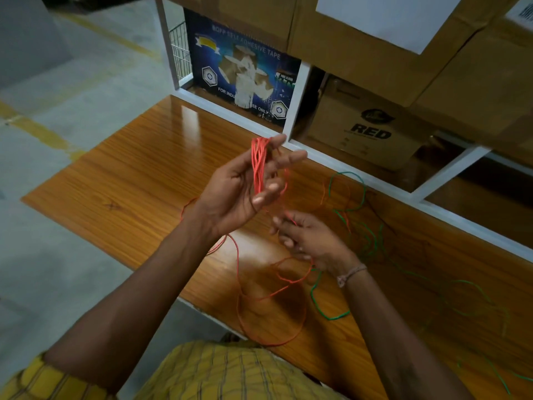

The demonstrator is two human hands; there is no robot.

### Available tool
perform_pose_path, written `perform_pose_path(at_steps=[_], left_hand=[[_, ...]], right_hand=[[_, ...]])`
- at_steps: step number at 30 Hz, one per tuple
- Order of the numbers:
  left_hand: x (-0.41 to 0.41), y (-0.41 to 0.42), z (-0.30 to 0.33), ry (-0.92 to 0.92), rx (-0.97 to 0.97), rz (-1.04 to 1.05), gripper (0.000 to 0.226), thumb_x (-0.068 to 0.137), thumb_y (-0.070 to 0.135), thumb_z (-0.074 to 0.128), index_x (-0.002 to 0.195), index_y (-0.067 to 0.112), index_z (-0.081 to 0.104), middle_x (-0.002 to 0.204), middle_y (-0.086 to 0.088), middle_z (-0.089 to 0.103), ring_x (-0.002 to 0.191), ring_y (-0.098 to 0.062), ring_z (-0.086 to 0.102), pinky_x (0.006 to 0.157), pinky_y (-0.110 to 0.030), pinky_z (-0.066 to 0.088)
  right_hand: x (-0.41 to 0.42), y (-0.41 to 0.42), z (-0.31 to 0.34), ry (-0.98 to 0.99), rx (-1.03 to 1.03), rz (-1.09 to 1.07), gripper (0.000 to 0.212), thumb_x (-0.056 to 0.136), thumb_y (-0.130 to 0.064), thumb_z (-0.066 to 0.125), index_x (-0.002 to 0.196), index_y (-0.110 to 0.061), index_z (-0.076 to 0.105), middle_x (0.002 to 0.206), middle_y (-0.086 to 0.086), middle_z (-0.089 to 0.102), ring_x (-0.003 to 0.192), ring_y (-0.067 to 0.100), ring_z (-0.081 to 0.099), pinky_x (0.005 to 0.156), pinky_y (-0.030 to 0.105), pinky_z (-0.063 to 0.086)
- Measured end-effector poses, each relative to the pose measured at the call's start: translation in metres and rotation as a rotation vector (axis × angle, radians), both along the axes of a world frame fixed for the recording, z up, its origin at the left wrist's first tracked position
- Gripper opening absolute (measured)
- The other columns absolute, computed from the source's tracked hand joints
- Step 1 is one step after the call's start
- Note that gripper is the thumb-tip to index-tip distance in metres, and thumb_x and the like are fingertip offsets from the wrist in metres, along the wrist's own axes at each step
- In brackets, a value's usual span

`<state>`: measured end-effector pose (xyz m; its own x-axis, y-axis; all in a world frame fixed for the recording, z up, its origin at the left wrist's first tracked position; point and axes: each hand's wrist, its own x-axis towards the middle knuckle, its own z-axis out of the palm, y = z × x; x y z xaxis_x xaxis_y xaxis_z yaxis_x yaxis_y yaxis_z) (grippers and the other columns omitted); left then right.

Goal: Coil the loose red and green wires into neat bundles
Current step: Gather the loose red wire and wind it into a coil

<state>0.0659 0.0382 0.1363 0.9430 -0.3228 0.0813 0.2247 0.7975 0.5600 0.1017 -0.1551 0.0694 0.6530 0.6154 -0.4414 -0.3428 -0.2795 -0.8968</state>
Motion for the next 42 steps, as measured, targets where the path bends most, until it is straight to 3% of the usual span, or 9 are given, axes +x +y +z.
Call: perform_pose_path(at_steps=[8, 13, 17, 20, 24, 31, 35, 38, 42], left_hand=[[0.017, -0.013, -0.017, 0.123, 0.642, 0.503, 0.026, 0.118, 0.031, 0.031, 0.143, 0.028, 0.039, 0.13, -0.003, 0.063, 0.084, -0.024, 0.076, 0.058, -0.026, 0.055], [0.013, -0.008, -0.043, -0.068, 1.191, 0.532, 0.035, 0.117, 0.034, 0.035, 0.151, 0.026, 0.033, 0.117, -0.011, 0.067, 0.075, -0.012, 0.073, 0.062, -0.028, 0.056], [0.009, 0.009, -0.048, -0.187, 1.399, 0.399, 0.04, 0.115, 0.042, 0.037, 0.152, 0.025, 0.036, 0.134, -0.008, 0.059, 0.078, -0.024, 0.073, 0.058, -0.031, 0.054], [0.002, 0.018, -0.042, -0.167, 1.332, 0.209, 0.036, 0.116, 0.038, 0.038, 0.151, 0.029, 0.042, 0.126, -0.01, 0.064, 0.075, -0.02, 0.07, 0.06, -0.03, 0.054], [-0.007, 0.02, -0.026, -0.102, 1.075, -0.06, 0.034, 0.117, 0.028, 0.035, 0.148, 0.023, 0.049, 0.123, -0.014, 0.072, 0.061, -0.017, 0.055, 0.05, -0.027, 0.036], [-0.016, 0.02, -0.023, -0.19, 0.529, -0.339, 0.05, 0.115, 0.025, 0.023, 0.159, 0.006, 0.039, 0.127, -0.026, 0.059, 0.049, -0.008, 0.045, 0.04, -0.023, 0.024], [-0.017, 0.019, -0.017, -0.235, 0.263, -0.319, 0.055, 0.11, 0.019, 0.025, 0.161, 0.0, 0.033, 0.128, -0.025, 0.058, 0.05, -0.006, 0.049, 0.04, -0.021, 0.026], [-0.012, 0.021, -0.01, -0.191, 0.081, -0.221, 0.053, 0.11, 0.023, 0.027, 0.158, 0.006, 0.043, 0.129, -0.023, 0.062, 0.055, -0.008, 0.056, 0.041, -0.017, 0.034], [-0.005, 0.013, -0.004, -0.075, 0.091, 0.018, 0.051, 0.116, 0.031, 0.022, 0.157, 0.009, 0.043, 0.139, -0.023, 0.061, 0.064, -0.012, 0.059, 0.047, -0.016, 0.045]], right_hand=[[-0.037, 0.0, 0.044, -0.202, -0.24, 0.42, 0.028, 0.107, -0.021, 0.062, 0.126, -0.004, 0.049, 0.058, 0.001, 0.058, 0.042, 0.013, 0.046, 0.04, 0.024, 0.042], [-0.027, -0.017, 0.096, -0.389, -0.221, 0.498, 0.014, 0.098, -0.017, 0.075, 0.107, -0.011, 0.068, 0.07, 0.007, 0.064, 0.064, 0.023, 0.061, 0.057, 0.045, 0.056], [-0.005, -0.043, 0.12, -0.463, 0.077, 0.366, 0.015, 0.094, -0.006, 0.073, 0.099, 0.007, 0.067, 0.082, 0.025, 0.068, 0.063, 0.009, 0.065, 0.058, 0.02, 0.051], [0.012, -0.057, 0.123, -0.402, 0.223, 0.149, 0.02, 0.095, -0.012, 0.065, 0.104, 0.005, 0.066, 0.059, 0.02, 0.051, 0.045, 0.014, 0.051, 0.059, 0.026, 0.055], [0.034, -0.058, 0.116, -0.354, 0.28, 0.058, 0.022, 0.104, -0.015, 0.056, 0.112, 0.003, 0.066, 0.057, 0.003, 0.039, 0.037, 0.008, 0.035, 0.054, 0.03, 0.053], [0.061, -0.034, 0.067, -0.516, -0.036, -0.17, 0.031, 0.105, -0.025, 0.064, 0.096, 0.005, 0.065, 0.06, 0.005, 0.044, 0.04, 0.006, 0.04, 0.048, 0.029, 0.046], [0.044, -0.015, 0.033, -0.502, -0.172, -0.147, 0.028, 0.108, -0.026, 0.059, 0.092, -0.005, 0.069, 0.069, 0.017, 0.05, 0.053, 0.018, 0.049, 0.048, 0.028, 0.044], [0.021, -0.007, 0.016, -0.488, -0.229, -0.052, 0.035, 0.11, -0.032, 0.052, 0.082, -0.022, 0.07, 0.063, 0.0, 0.053, 0.049, 0.019, 0.048, 0.048, 0.03, 0.044], [-0.013, 0.007, 0.013, -0.482, -0.296, 0.172, 0.027, 0.113, -0.037, 0.046, 0.101, -0.02, 0.064, 0.063, 0.006, 0.066, 0.054, 0.021, 0.061, 0.062, 0.032, 0.048]])
